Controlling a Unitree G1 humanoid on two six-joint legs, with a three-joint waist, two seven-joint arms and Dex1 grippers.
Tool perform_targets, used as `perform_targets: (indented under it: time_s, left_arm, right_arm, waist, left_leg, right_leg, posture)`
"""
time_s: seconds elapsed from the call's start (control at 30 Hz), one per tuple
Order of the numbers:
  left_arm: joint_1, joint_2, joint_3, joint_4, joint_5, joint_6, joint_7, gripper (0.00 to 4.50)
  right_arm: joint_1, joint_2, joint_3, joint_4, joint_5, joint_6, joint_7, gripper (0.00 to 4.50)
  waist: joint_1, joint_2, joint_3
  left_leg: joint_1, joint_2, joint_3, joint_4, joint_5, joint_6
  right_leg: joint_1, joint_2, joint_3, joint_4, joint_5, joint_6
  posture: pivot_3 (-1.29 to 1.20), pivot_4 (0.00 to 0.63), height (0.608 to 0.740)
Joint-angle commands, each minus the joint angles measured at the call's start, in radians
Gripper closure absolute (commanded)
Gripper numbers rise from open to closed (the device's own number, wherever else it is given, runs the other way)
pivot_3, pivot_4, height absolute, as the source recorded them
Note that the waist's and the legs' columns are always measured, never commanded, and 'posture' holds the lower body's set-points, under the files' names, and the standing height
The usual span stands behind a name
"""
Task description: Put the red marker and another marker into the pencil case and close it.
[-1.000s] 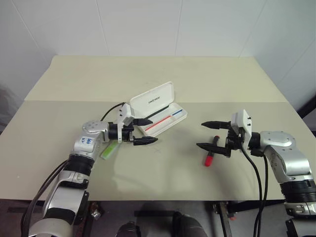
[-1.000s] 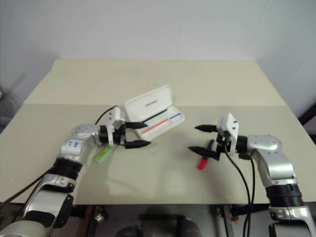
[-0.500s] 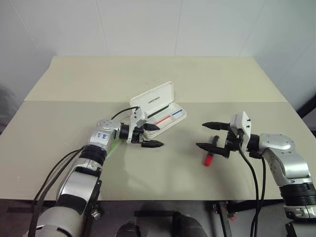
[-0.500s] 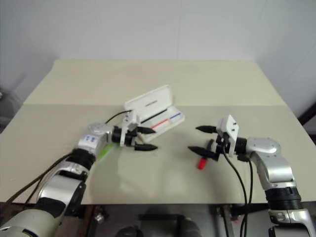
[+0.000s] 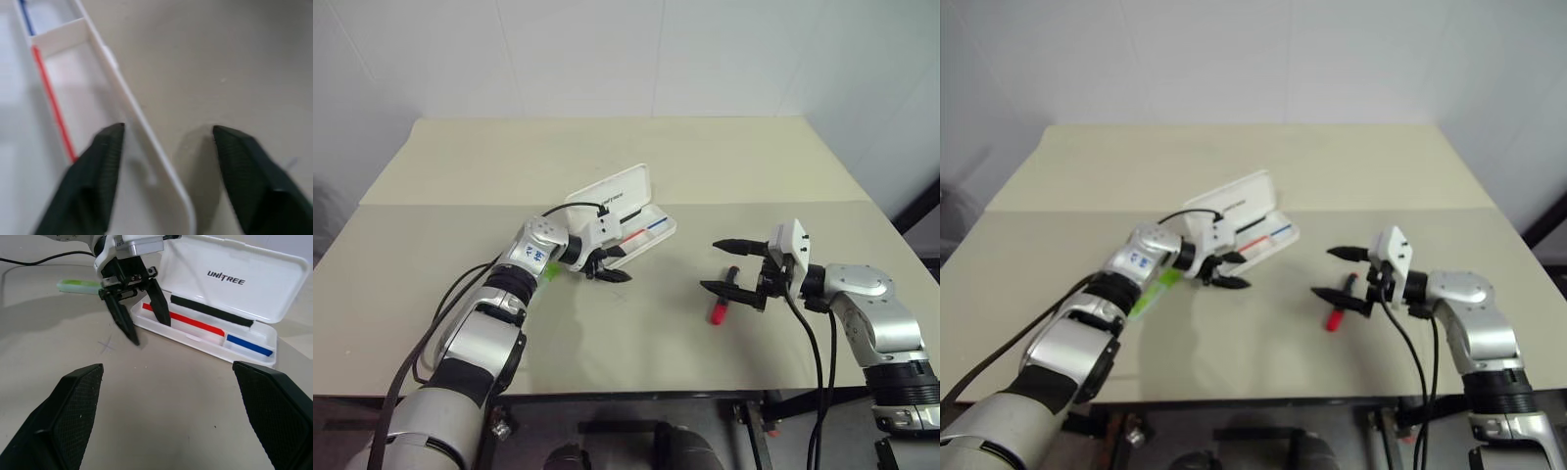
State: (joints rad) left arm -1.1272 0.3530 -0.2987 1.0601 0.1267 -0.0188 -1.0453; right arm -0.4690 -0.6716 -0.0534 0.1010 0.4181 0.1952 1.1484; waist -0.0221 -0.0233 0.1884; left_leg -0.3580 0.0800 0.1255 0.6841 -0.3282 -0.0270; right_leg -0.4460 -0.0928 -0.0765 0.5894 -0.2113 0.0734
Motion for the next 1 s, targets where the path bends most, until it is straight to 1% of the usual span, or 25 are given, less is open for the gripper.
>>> perform_targets:
  time_s: [0.03,0.13,0.23,0.27,0.4,0.5,0.6,0.73,0.87,1.0]
  left_arm:
    - [0.005,0.011,-0.025,0.047,0.06,-0.018,0.025,2.99]
    - [-0.002,0.011,-0.014,0.051,0.06,-0.028,0.032,3.81]
    - [-0.002,0.02,-0.001,0.036,0.054,-0.042,0.039,4.41]
    - [-0.001,0.024,0.004,0.028,0.051,-0.044,0.04,4.48]
    - [0.028,0.066,0.029,-0.05,0.035,-0.083,0.041,4.48]
    - [0.082,0.111,0.044,-0.16,0.016,-0.123,0.018,4.48]
    - [0.175,0.167,0.071,-0.342,-0.023,-0.138,-0.019,4.48]
    - [0.307,0.227,0.11,-0.608,-0.076,-0.09,-0.048,4.48]
    - [0.431,0.275,0.151,-0.879,-0.127,-0.013,-0.051,4.48]
    - [0.534,0.305,0.175,-1.102,-0.172,0.07,-0.042,4.48]
  right_arm:
    - [-0.032,-0.001,-0.018,0.012,0.004,-0.025,0.011,0.0]
    - [-0.046,-0.003,-0.017,0.034,0.001,-0.032,0.02,0.0]
    - [-0.061,-0.004,-0.016,0.055,-0.003,-0.039,0.03,0.0]
    - [-0.066,-0.005,-0.015,0.062,-0.004,-0.041,0.034,0.0]
    - [-0.085,-0.011,-0.017,0.086,-0.006,-0.044,0.05,0.0]
    - [-0.097,-0.019,-0.02,0.101,-0.007,-0.044,0.064,0.0]
    - [-0.108,-0.033,-0.025,0.12,-0.008,-0.042,0.08,0.0]
    - [-0.121,-0.054,-0.03,0.143,-0.008,-0.039,0.098,0.0]
    - [-0.125,-0.071,-0.037,0.148,-0.007,-0.031,0.107,0.0]
    - [-0.123,-0.085,-0.043,0.143,-0.005,-0.021,0.106,0.0]
  waist:
    - [-0.006,-0.001,0.0]
    - [-0.004,-0.001,0.0]
    - [0.0,-0.001,-0.001]
    - [0.001,-0.001,-0.001]
    - [0.0,-0.001,-0.001]
    - [-0.007,-0.001,-0.001]
    - [-0.011,-0.001,-0.001]
    - [-0.002,-0.001,0.0]
    - [0.013,-0.001,0.0]
    - [0.022,-0.001,0.0]
  left_leg:
    - [0.001,0.0,0.0,0.0,0.0,0.0]
    - [0.001,-0.001,0.0,0.0,0.001,0.001]
    - [0.001,-0.001,-0.002,0.0,0.002,0.0]
    - [0.001,-0.001,-0.002,0.0,0.002,0.0]
    - [0.0,-0.001,-0.002,0.0,0.001,0.001]
    - [-0.002,-0.001,-0.002,-0.002,0.001,0.001]
    - [-0.004,0.0,0.001,-0.003,0.002,-0.003]
    - [-0.015,0.0,0.002,-0.002,0.003,-0.004]
    - [-0.017,0.0,0.003,-0.001,0.003,-0.004]
    - [-0.016,0.0,0.003,-0.001,0.002,-0.003]
  right_leg:
    - [0.001,0.0,0.0,0.0,0.0,0.0]
    - [0.002,-0.001,0.0,0.001,0.0,0.0]
    - [0.002,-0.001,0.0,0.001,0.0,0.0]
    - [0.002,-0.001,0.0,0.001,0.0,0.0]
    - [0.001,-0.001,0.0,0.001,0.001,0.001]
    - [-0.001,-0.001,-0.001,0.003,0.001,0.001]
    - [-0.004,0.0,-0.001,0.003,0.001,0.001]
    - [-0.016,-0.001,0.0,0.004,0.001,0.001]
    - [-0.017,-0.001,0.0,0.003,0.001,0.002]
    - [-0.016,-0.001,0.0,0.002,0.001,0.002]
  posture:
    - [0.0,0.15,0.74]
    - [0.0,0.15,0.74]
    - [0.0,0.15,0.74]
    - [0.0,0.15,0.74]
    - [0.0,0.15,0.74]
    - [0.0,0.15,0.74]
    - [0.0,0.15,0.74]
    - [0.0,0.15,0.74]
    - [0.0,0.15,0.74]
    - [0.0,0.15,0.74]
